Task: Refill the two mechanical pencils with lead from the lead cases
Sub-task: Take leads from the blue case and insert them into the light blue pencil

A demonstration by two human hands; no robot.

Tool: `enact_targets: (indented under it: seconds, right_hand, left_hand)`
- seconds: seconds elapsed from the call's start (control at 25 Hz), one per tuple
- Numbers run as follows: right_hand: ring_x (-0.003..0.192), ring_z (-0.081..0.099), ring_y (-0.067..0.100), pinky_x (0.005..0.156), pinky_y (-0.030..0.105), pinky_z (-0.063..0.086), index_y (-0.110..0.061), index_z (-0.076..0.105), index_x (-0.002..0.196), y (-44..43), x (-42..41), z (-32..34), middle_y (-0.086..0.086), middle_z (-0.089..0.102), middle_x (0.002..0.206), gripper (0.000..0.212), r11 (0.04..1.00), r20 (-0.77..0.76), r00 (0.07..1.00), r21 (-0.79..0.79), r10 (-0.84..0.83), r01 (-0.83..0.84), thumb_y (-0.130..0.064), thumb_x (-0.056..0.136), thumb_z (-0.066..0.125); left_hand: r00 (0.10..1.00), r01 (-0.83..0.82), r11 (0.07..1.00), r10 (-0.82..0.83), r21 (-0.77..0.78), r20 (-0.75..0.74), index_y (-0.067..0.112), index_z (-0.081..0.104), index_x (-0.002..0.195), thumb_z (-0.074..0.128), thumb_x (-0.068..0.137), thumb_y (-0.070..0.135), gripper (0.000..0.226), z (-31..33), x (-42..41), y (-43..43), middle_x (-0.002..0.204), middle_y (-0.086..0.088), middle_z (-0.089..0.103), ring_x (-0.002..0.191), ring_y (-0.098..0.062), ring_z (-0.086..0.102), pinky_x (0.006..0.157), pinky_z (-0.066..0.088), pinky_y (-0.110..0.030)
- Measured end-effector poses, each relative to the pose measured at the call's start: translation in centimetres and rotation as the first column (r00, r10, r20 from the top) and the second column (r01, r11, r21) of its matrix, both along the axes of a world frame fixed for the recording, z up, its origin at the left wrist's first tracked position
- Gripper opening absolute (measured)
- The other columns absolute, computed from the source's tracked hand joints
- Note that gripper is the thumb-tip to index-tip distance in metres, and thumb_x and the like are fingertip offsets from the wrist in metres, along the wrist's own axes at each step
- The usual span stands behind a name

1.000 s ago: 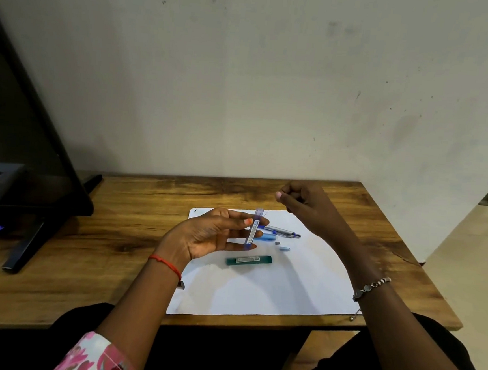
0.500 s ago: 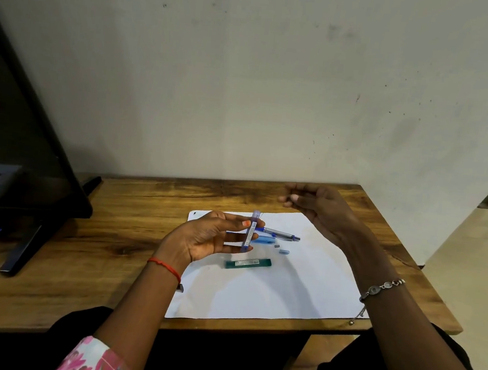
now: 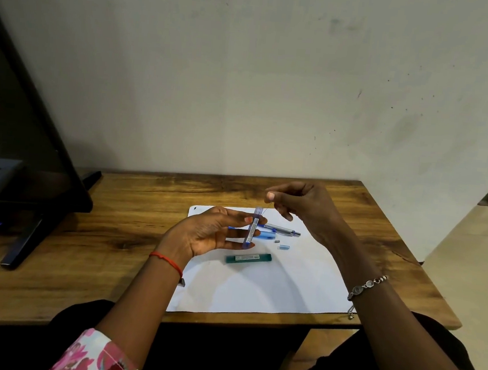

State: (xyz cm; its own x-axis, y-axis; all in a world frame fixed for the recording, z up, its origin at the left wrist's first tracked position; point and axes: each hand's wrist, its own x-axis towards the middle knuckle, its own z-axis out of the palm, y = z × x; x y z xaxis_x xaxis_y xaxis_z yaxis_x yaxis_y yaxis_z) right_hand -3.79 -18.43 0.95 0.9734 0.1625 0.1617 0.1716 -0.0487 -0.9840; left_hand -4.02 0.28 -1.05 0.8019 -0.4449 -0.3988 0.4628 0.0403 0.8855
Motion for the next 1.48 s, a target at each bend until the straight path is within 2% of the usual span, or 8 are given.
enact_targets:
  seconds: [0.08, 0.2, 0.44, 0.6, 0.88, 1.12, 1.36, 1.48]
  right_hand:
    - [0.045, 0.055, 0.009, 0.055, 0.017, 0.046, -0.006, 0.072, 0.082, 0.3, -0.1, 0.2, -0.005, 0.068, 0.054, 0.013, 0.999, 0.013, 1.0, -0.048, -0.005, 0.006, 0.003, 0.072, 0.071]
    - [0.057, 0.065, 0.007, 0.066, 0.015, 0.05, -0.006, 0.071, 0.093, 0.4, -0.2, 0.4, -0.009, 0.071, 0.059, 0.02, 0.995, 0.016, 1.0, -0.098, -0.008, 0.009, 0.001, 0.074, 0.07]
    - [0.063, 0.064, 0.002, 0.061, 0.017, 0.048, -0.011, 0.074, 0.084, 0.7, -0.2, 0.1, -0.014, 0.072, 0.066, 0.015, 0.986, 0.038, 0.997, -0.151, -0.071, 0.076, 0.0, 0.074, 0.072]
    - [0.083, 0.067, 0.013, 0.079, 0.022, 0.05, -0.01, 0.074, 0.082, 1.0, -0.3, 0.1, -0.004, 0.072, 0.087, 0.011, 0.977, 0.038, 0.994, -0.184, -0.098, 0.104, -0.003, 0.072, 0.074]
    - [0.086, 0.066, 0.018, 0.087, 0.032, 0.047, -0.005, 0.074, 0.088, 1.0, -0.2, 0.1, -0.001, 0.071, 0.081, 0.016, 0.972, 0.005, 0.99, -0.188, -0.142, 0.14, -0.008, 0.072, 0.075]
    - [0.084, 0.064, 0.015, 0.082, 0.026, 0.046, -0.004, 0.073, 0.09, 1.2, -0.3, 0.1, 0.009, 0.072, 0.089, 0.018, 0.97, 0.0, 0.99, -0.198, -0.144, 0.142, -0.008, 0.073, 0.075]
    - [0.083, 0.064, 0.009, 0.076, 0.02, 0.043, -0.007, 0.074, 0.087, 1.4, -0.3, 0.0, -0.003, 0.071, 0.08, 0.014, 0.966, -0.004, 0.991, -0.221, -0.135, 0.131, -0.01, 0.072, 0.076]
    - [0.082, 0.061, 0.002, 0.074, 0.017, 0.04, -0.007, 0.074, 0.091, 1.3, -0.5, 0.3, 0.005, 0.073, 0.091, 0.018, 0.952, 0.026, 0.993, -0.28, -0.118, 0.121, -0.013, 0.074, 0.075]
  left_hand:
    - [1.0, -0.003, 1.0, 0.003, -0.008, -0.005, 0.01, 0.076, 0.079, 0.06, 0.083, 0.009, 0.017, -0.1, 0.1, 0.0, 0.09, -0.003, 0.075, 0.085, -0.022, 0.069, 0.078, 0.058, -0.037]
    - [1.0, -0.012, 1.0, 0.011, -0.025, -0.024, 0.007, 0.075, 0.085, 0.059, 0.084, 0.008, 0.016, -0.2, 0.1, 0.0, 0.095, -0.005, 0.075, 0.085, -0.022, 0.07, 0.078, 0.058, -0.038]
    - [0.999, -0.027, 0.999, 0.026, -0.038, -0.032, 0.008, 0.076, 0.081, 0.058, 0.085, 0.007, 0.019, -0.2, 0.1, -0.1, 0.091, -0.005, 0.075, 0.089, -0.024, 0.067, 0.078, 0.057, -0.038]
    - [0.999, -0.024, 0.999, 0.022, -0.044, -0.035, 0.009, 0.076, 0.08, 0.058, 0.084, 0.008, 0.018, -0.4, 0.0, -0.1, 0.093, -0.005, 0.075, 0.091, -0.025, 0.067, 0.08, 0.056, -0.039]
    - [0.998, -0.041, 0.995, 0.037, -0.094, -0.049, 0.008, 0.075, 0.081, 0.056, 0.087, 0.007, 0.021, -0.4, 0.0, -0.1, 0.09, -0.005, 0.075, 0.08, -0.02, 0.071, 0.074, 0.059, -0.037]
    - [0.999, -0.022, 0.996, 0.019, -0.085, -0.035, 0.009, 0.076, 0.079, 0.054, 0.088, 0.008, 0.023, -0.5, 0.0, -0.2, 0.09, -0.002, 0.076, 0.08, -0.018, 0.071, 0.074, 0.059, -0.037]
    - [0.997, -0.06, 0.993, 0.054, -0.103, -0.06, 0.006, 0.071, 0.086, 0.053, 0.088, 0.006, 0.018, -0.3, -0.3, -0.3, 0.086, -0.004, 0.076, 0.076, -0.019, 0.072, 0.068, 0.06, -0.038]
    - [0.996, -0.074, 0.991, 0.068, -0.109, -0.062, 0.004, 0.069, 0.088, 0.051, 0.089, 0.005, 0.018, -0.3, -0.3, -0.4, 0.083, -0.003, 0.076, 0.072, -0.018, 0.072, 0.065, 0.06, -0.037]
